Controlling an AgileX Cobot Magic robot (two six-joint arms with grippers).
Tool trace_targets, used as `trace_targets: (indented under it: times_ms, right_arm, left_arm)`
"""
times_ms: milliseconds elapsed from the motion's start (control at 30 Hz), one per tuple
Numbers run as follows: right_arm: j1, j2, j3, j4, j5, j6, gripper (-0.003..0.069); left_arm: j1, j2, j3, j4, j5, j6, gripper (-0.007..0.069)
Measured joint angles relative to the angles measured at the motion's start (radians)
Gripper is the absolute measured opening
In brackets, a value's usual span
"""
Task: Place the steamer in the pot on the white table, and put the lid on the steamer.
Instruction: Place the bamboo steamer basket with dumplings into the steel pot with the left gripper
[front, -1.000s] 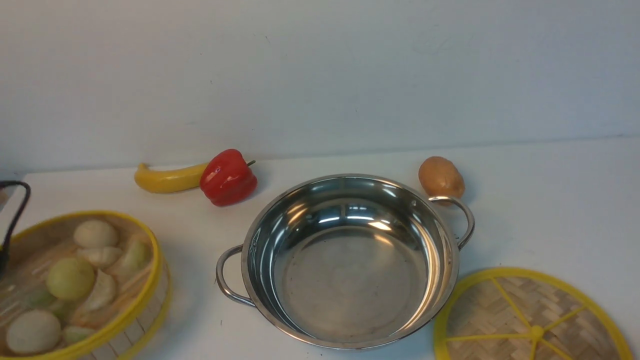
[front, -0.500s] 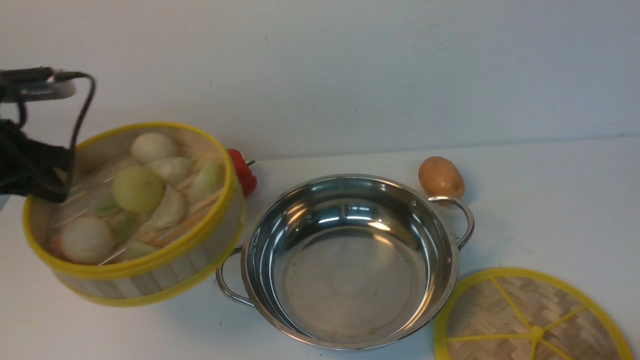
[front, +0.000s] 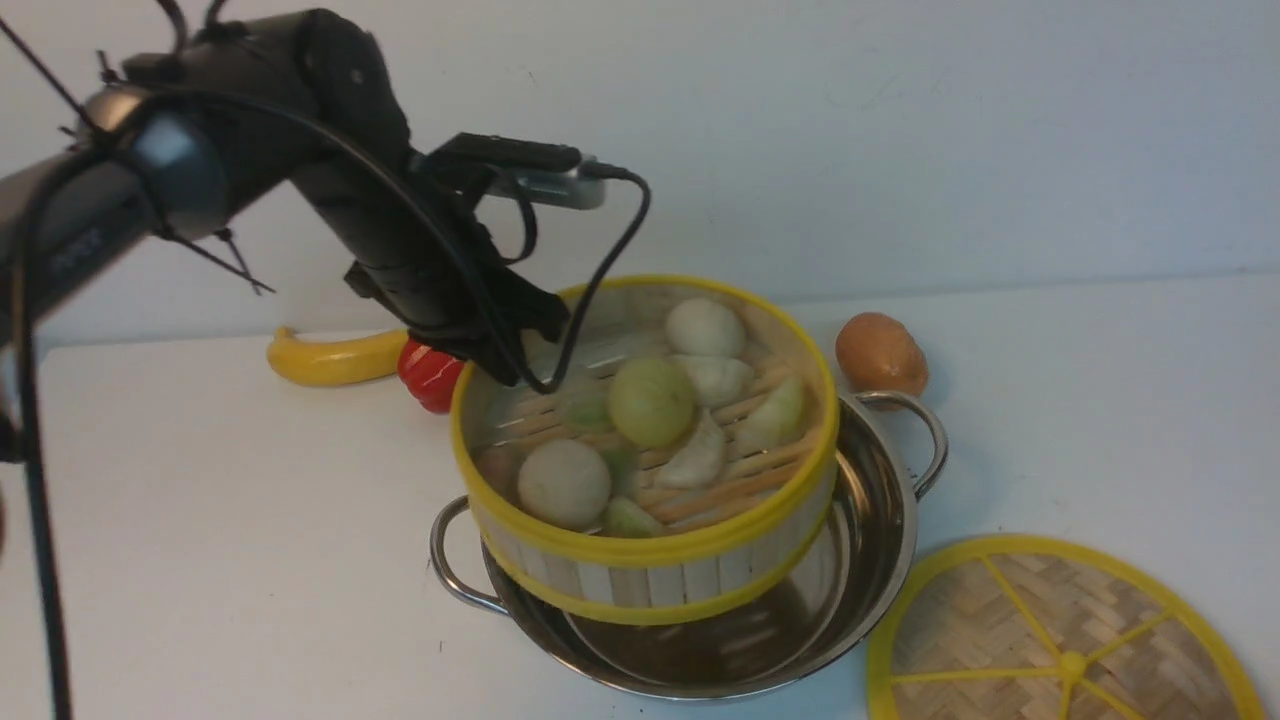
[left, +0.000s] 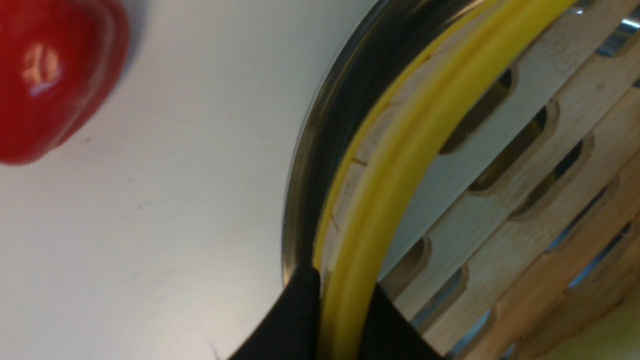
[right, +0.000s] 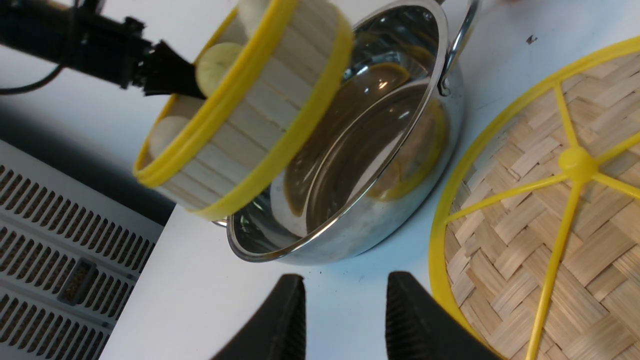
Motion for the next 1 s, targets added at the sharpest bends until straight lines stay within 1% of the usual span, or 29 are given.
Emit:
trace_targets:
  times_ms: [167, 400, 767, 1000]
  right_arm:
    - [0.0, 0.0, 0.0, 0.0, 0.0, 0.0, 0.0242]
    - [0.0, 0.0, 0.0, 0.003, 0.003, 0.0, 0.0242]
    - [0.0, 0.0, 0.0, 0.003, 0.003, 0.0, 0.0242]
    - [0.0, 0.0, 0.0, 0.003, 0.003, 0.0, 0.0242]
  left_arm:
    - [-0.028, 0.074, -0.055, 0.004, -0.003, -0.009, 0.0037]
    - [-0.044, 0.139, -0.064, 0.033, -0.005, -0.011, 0.0037]
    - [-0.047, 0.175, -0.066, 0.035, -0.057, -0.011, 0.0037]
    - [-0.064, 0.204, -0.066, 0.032, -0.062, -0.006, 0.0037]
